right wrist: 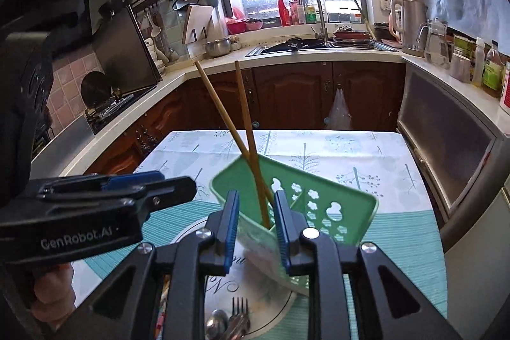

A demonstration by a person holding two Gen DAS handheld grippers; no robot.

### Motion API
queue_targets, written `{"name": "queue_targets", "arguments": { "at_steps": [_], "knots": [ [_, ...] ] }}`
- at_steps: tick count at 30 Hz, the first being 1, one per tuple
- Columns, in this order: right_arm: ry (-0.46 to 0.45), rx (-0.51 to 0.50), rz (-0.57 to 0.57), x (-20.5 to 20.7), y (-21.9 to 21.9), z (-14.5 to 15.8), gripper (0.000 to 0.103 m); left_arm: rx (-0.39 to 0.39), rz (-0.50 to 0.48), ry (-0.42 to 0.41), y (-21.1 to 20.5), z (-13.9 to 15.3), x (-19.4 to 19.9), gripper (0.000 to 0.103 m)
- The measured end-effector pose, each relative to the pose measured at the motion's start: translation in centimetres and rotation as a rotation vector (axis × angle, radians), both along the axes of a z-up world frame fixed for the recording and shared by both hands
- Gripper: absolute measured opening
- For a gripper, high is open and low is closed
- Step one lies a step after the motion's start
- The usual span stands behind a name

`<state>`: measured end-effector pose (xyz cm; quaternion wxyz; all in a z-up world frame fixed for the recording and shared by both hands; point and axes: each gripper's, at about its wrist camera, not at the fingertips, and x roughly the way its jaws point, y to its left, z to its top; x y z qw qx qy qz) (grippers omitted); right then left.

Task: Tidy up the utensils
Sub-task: 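Return the left tool to the pile and grasp a red-banded chopstick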

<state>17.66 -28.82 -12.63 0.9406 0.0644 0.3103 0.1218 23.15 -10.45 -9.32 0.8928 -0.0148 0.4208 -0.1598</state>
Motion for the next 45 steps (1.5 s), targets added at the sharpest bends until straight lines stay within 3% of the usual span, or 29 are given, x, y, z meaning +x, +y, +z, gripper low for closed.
{"name": "queue_targets", "arguments": {
  "at_steps": [4,6,11,16,20,35,38,45],
  "knots": [
    [0.028,0.036,-0.006,-1.5,0.2,0.5,0.023,0.064,0.035,-0.011,1.7,0.0,-2.4,0.039],
    [0.06,0.035,-0.021,-1.9,0.4,0.5,0.033,0.091,0.054,-0.014,2.7,-0.2,-3.7,0.039],
    [0.14,0.052,-0.052,-3.5,0.9,-0.2,0.034,0.115,0.093,0.008,5.6,-1.0,-6.3,0.039],
    [0.174,0.016,-0.058,-5.2,2.1,-0.7,0.034,0.121,0.123,0.04,8.3,-2.6,-8.2,0.039],
    [0.205,0.048,-0.042,-6.1,2.7,-1.2,0.034,0.137,0.136,0.086,9.5,-4.6,-8.6,0.039],
    [0.351,0.043,0.03,-7.4,5.9,-6.0,0.034,0.177,0.029,0.241,9.4,-11.0,-9.7,0.038],
    [0.371,0.042,0.035,-7.5,6.1,-6.7,0.034,0.169,-0.015,0.247,8.4,-11.0,-10.0,0.035],
    [0.398,0.039,0.03,-7.4,5.9,-7.7,0.034,0.161,-0.087,0.29,6.3,-11.7,-9.8,0.014]
  ]
}}
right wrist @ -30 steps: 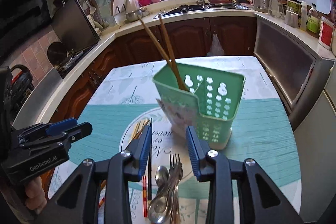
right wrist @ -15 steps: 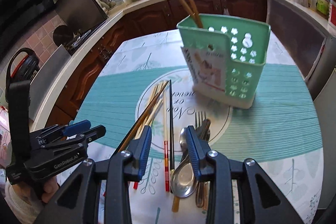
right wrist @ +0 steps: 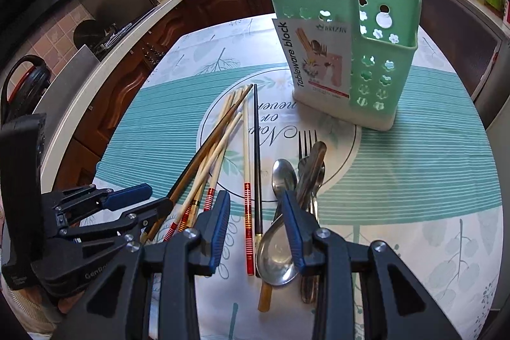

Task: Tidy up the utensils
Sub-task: 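Return the left tool to the pile and grasp a red-banded chopstick, then grasp a black chopstick with the right tool while the left tool holds its chopstick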

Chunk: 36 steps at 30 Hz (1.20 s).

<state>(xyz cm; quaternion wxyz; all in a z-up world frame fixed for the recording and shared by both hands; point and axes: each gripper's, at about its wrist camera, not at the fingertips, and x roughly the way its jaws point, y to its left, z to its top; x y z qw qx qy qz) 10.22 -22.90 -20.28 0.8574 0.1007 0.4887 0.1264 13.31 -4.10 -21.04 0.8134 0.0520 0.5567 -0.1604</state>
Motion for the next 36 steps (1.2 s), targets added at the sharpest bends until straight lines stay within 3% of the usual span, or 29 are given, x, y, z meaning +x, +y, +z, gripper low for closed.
{"name": "queue_targets", "arguments": {
  "at_steps": [6,19,25,36],
  "knots": [
    [0.0,-0.002,0.005,0.1,0.1,-0.3,0.034,-0.047,-0.007,0.064,-0.3,-0.8,0.7,0.012],
    [0.011,0.027,0.003,0.1,-0.6,-0.8,0.034,-0.055,0.016,0.148,-1.0,-2.7,2.3,0.012],
    [0.011,0.036,0.003,0.1,-0.7,-0.9,0.034,-0.057,0.029,0.145,-1.0,-2.4,2.4,0.004],
    [0.023,0.023,0.011,0.9,-0.2,-0.8,0.034,-0.113,0.037,0.112,0.0,-0.7,1.3,0.004]
  ]
}}
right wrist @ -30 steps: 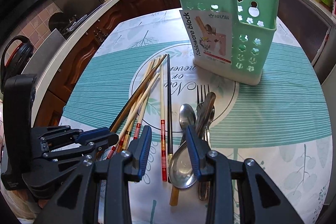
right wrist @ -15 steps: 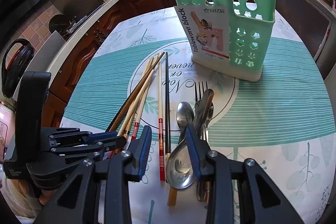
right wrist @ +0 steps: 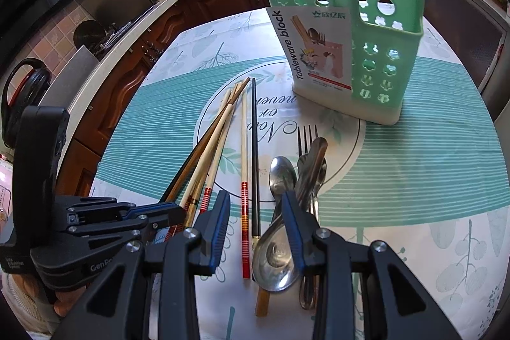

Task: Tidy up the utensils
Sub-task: 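Grasp a black chopstick with the right tool while the left tool holds its chopstick, then carry both chopsticks up and drop them into the green holder with both tools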

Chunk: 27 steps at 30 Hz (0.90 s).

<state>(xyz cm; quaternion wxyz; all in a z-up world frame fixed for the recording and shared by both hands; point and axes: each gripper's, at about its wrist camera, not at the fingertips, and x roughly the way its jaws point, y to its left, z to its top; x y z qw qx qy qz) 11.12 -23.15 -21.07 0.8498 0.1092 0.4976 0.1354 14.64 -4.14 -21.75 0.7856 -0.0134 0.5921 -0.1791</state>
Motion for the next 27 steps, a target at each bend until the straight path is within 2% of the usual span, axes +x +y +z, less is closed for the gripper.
{"name": "queue_targets", "arguments": {
  "at_steps": [9,13,19,22,27],
  "knots": [
    [0.083,-0.067,0.035,5.3,2.4,-0.2,0.033,-0.096,0.015,-0.071,2.3,3.6,-1.2,0.004],
    [0.157,-0.105,0.044,8.3,3.5,-1.1,0.022,-0.134,0.031,-0.098,3.4,4.7,-1.4,0.004],
    [0.239,-0.177,0.04,10.2,4.7,-2.5,0.019,-0.168,0.054,-0.103,5.0,5.0,-1.5,0.004],
    [0.266,-0.219,0.049,10.6,5.5,-3.2,0.012,-0.179,0.063,-0.1,5.5,4.9,-1.4,0.004],
    [0.272,-0.282,0.051,10.9,6.2,-3.3,0.008,-0.194,0.07,-0.099,5.7,4.7,-1.2,0.004]
  ]
}}
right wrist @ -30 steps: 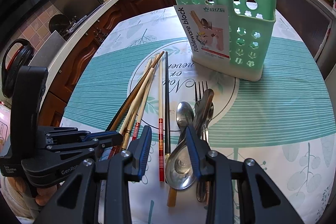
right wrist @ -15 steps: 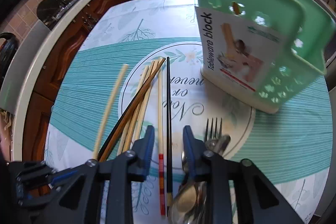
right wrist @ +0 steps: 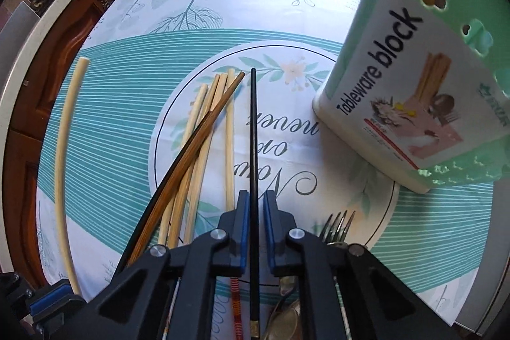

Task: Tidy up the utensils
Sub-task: 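Carry both chopsticks up and drop them into the green holder with both tools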

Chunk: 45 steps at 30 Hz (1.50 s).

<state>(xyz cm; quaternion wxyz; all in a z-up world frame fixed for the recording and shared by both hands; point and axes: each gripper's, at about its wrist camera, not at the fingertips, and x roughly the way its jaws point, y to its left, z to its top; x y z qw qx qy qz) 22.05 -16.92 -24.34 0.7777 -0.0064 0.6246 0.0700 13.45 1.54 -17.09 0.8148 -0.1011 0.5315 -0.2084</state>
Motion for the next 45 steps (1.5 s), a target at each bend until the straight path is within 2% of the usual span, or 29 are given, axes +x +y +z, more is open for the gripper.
{"name": "queue_targets", "arguments": {
  "at_steps": [5,7,9,11,15,22,25,31,34,39,45],
  "knots": [
    [0.005,-0.077,0.039,0.0,1.2,0.1,0.005,0.002,0.008,-0.012,0.2,0.3,-0.1,0.004],
    [0.026,-0.064,0.027,0.1,1.2,0.0,0.005,-0.005,0.013,-0.023,0.4,0.7,-0.3,0.004],
    [0.038,-0.012,-0.003,0.1,0.3,0.2,0.005,-0.012,0.016,-0.037,0.5,1.2,-0.4,0.004],
    [0.038,0.081,-0.057,-0.5,-1.2,0.8,0.005,-0.025,0.015,-0.059,0.4,1.9,-0.6,0.004],
    [-0.018,0.223,-0.141,-2.1,-3.9,2.5,0.005,-0.021,0.014,-0.156,-0.4,4.1,-1.5,0.004],
    [-0.218,0.372,-0.147,-6.5,-7.5,7.9,0.005,-0.033,-0.041,-0.346,-3.8,9.9,-1.9,0.004],
    [-0.339,0.401,-0.134,-8.0,-9.1,11.3,0.005,-0.046,-0.065,-0.423,-5.8,13.1,-1.0,0.004],
    [-0.578,0.42,-0.152,-8.2,-11.8,18.5,0.005,-0.056,-0.04,-0.605,-10.1,18.8,2.4,0.004],
    [-0.675,0.4,-0.186,-7.5,-12.7,21.0,0.005,-0.067,0.0,-0.648,-12.1,20.2,5.2,0.004],
    [-0.758,0.355,-0.24,-5.5,-14.5,22.5,0.005,-0.094,0.087,-0.663,-15.3,19.4,10.4,0.004],
    [-0.703,0.314,-0.271,-2.7,-16.9,20.5,0.005,-0.079,0.15,-0.683,-18.4,14.4,14.4,0.004]
  ]
}}
